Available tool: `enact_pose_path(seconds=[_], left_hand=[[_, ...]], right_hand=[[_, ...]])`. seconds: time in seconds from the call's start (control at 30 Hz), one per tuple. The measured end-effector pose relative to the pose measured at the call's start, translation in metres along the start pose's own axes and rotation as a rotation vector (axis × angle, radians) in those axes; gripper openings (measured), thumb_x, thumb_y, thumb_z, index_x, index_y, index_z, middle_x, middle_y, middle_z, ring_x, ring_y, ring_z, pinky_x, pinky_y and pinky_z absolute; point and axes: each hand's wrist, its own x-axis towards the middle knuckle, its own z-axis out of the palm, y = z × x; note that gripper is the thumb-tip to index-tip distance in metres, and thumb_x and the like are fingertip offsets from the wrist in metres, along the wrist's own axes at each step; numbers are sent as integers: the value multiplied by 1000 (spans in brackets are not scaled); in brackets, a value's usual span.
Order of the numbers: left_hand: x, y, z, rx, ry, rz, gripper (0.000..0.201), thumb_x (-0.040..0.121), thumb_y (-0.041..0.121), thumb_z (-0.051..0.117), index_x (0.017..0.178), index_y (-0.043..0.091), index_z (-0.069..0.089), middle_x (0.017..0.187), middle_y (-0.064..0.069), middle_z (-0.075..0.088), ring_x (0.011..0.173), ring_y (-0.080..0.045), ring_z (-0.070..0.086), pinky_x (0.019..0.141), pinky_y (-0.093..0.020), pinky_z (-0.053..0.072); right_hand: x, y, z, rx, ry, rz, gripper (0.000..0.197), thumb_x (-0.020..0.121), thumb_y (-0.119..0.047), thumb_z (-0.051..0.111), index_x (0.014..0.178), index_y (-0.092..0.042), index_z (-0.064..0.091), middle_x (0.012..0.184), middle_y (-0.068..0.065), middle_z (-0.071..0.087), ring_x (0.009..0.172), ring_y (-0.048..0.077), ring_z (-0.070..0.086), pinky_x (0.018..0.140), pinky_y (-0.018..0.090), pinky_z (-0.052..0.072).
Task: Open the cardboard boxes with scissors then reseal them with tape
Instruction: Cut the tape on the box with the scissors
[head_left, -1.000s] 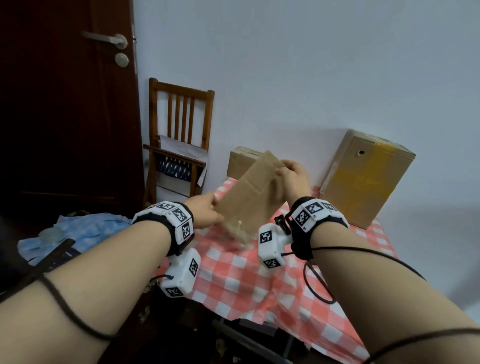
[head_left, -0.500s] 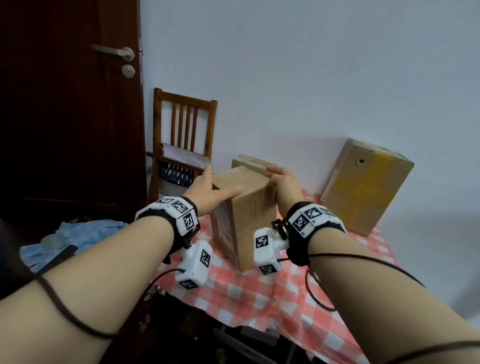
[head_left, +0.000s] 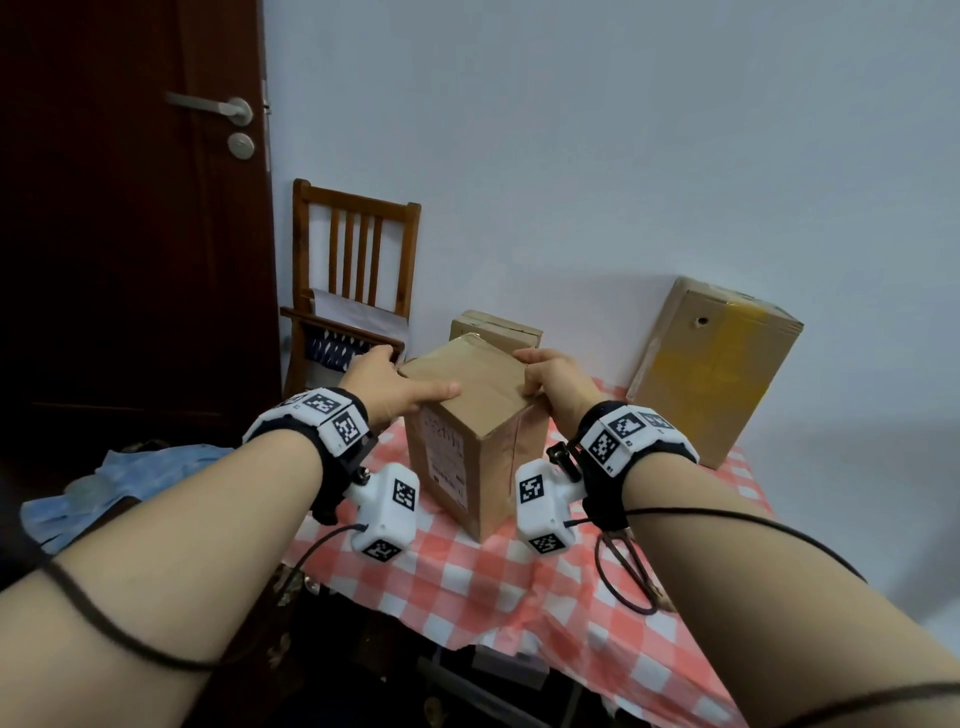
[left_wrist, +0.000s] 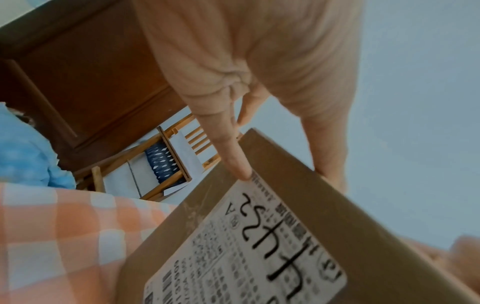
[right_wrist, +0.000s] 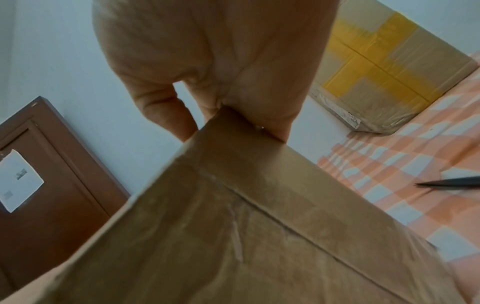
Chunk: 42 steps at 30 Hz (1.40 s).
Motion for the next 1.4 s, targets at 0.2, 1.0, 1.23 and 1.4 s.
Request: enact_pose_path(seconds=[0.2, 1.0, 1.23, 1.4], left_hand=[[-6, 2, 3, 40, -39, 133, 59, 77, 28, 78, 127, 5, 57, 87, 11, 56, 82, -6, 57, 87, -34, 54], [3, 1, -29, 827, -357, -76, 165, 34, 78, 78, 146, 19, -27, 158, -10, -6, 146, -30, 5, 117, -51, 19], [5, -32, -66, 890, -419, -138, 175, 16, 69, 86, 122, 41, -51, 157, -9, 7, 142, -30, 18, 115, -49, 26], [-1, -46, -66, 800, -432, -132, 163, 49, 22, 95, 129, 32, -47, 160, -7, 10, 142, -24, 26, 114, -40, 31]], right_hand=[[1, 1, 1, -55, 0, -32, 44, 73, 9, 45, 108, -13, 59, 89, 7, 58, 74, 19, 55, 66, 30, 45], [-21, 17, 12, -435, -270, -174, 38, 67, -12, 85, 94, -30, 66, 91, -12, 69, 93, 10, 66, 91, 30, 51], [-20, 24, 15, -744, -302, 47, 83, 71, -18, 83, 143, -18, 40, 143, 6, 45, 130, 26, 44, 105, 37, 36], [-21, 38, 21, -805, -316, 110, 82, 72, -9, 79, 142, -29, 41, 137, 6, 48, 117, 27, 51, 98, 36, 45]])
